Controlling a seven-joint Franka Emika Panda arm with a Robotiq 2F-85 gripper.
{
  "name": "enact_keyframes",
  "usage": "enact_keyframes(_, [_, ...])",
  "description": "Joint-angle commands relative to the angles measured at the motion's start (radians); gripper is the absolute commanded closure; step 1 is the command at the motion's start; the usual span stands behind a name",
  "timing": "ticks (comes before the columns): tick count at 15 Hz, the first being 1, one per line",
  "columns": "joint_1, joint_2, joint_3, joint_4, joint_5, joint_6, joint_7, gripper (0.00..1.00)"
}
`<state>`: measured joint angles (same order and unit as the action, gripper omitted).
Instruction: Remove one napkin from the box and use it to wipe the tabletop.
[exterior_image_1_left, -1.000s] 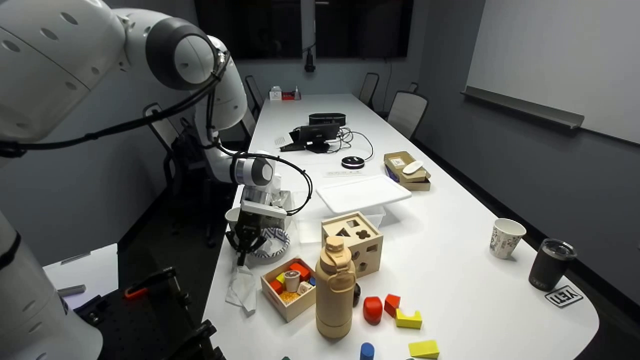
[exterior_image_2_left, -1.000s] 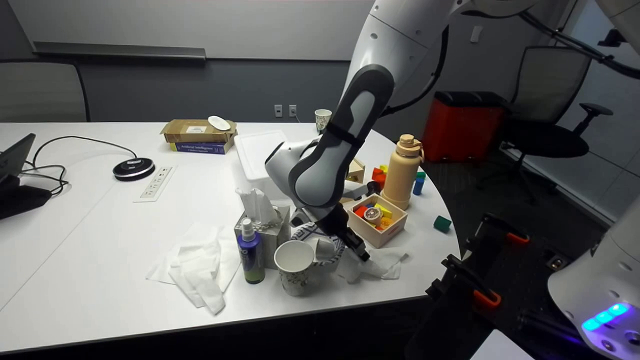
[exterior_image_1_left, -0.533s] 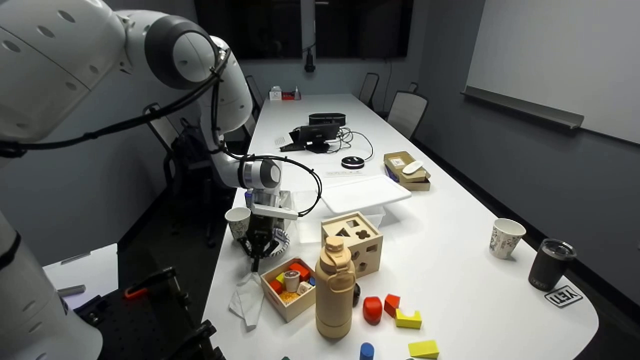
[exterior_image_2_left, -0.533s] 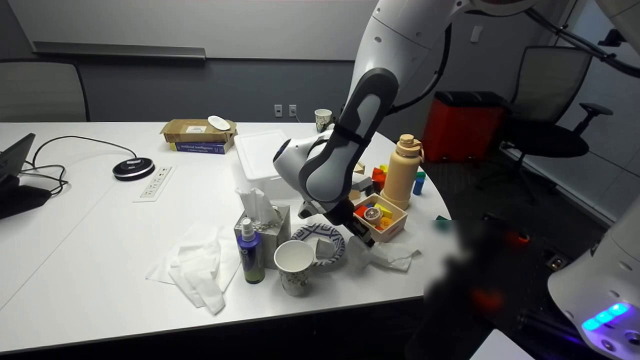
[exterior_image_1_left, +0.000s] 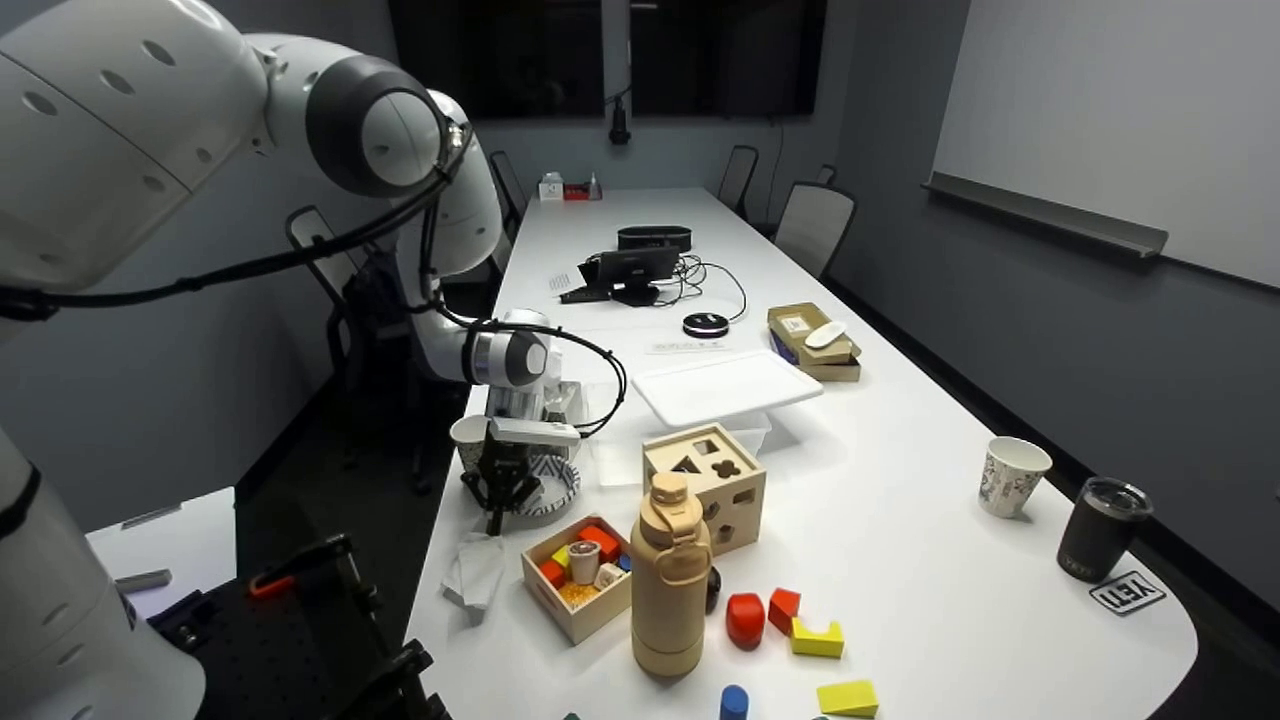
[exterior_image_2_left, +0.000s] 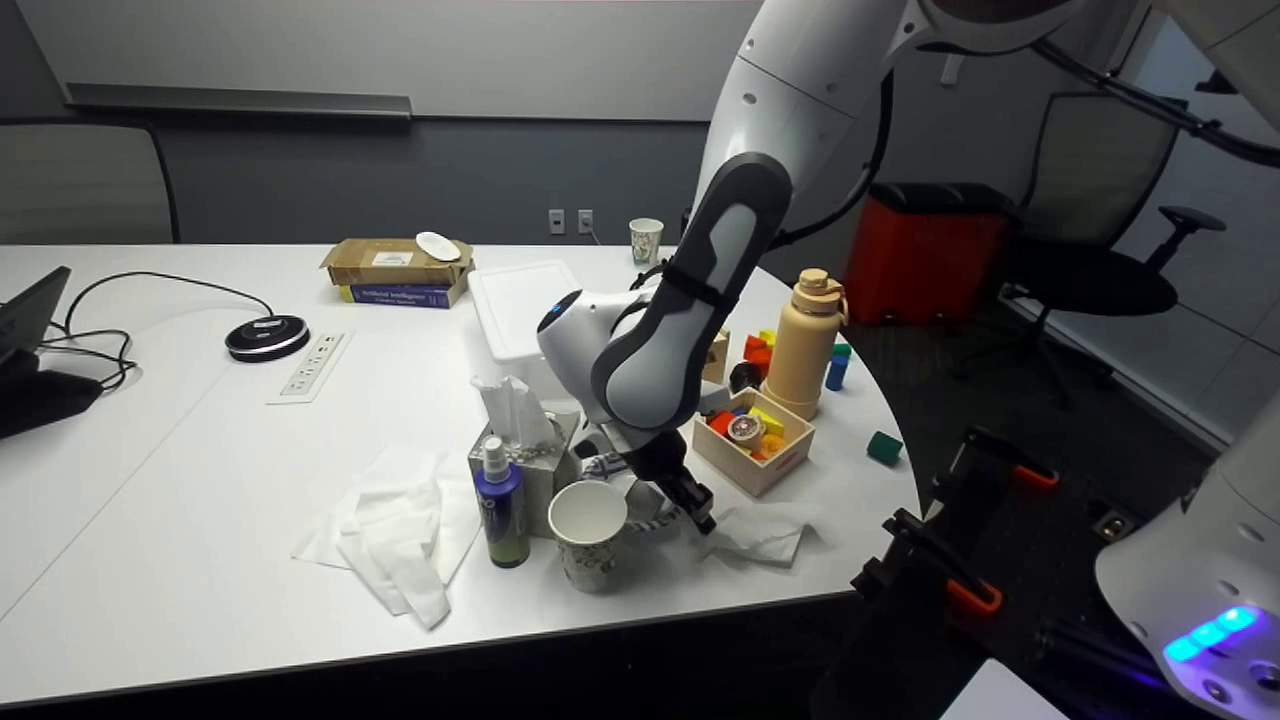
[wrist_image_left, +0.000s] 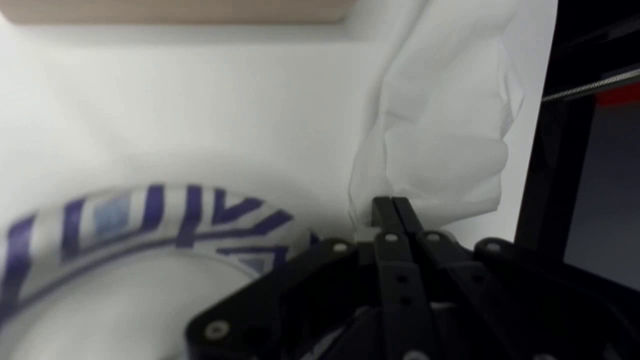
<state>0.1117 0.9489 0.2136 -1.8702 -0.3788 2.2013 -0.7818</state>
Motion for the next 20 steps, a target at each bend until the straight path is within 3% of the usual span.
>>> enact_keyframes(1, [-0.012, -0.014, 0.049, -0.027, 0.034, 0.003, -0.071, 1.0])
enact_keyframes(10, [0.034, -0.026, 0.056, -0.035, 0.012, 0.144, -0.062, 1.0])
enact_keyframes(15, [0.04, -0.043, 0.016, -0.024, -0.007, 0.097, -0.064, 1.0])
enact_keyframes(20, [0.03, -0.064, 0.0, -0.013, 0.009, -0.033, -0.079, 1.0])
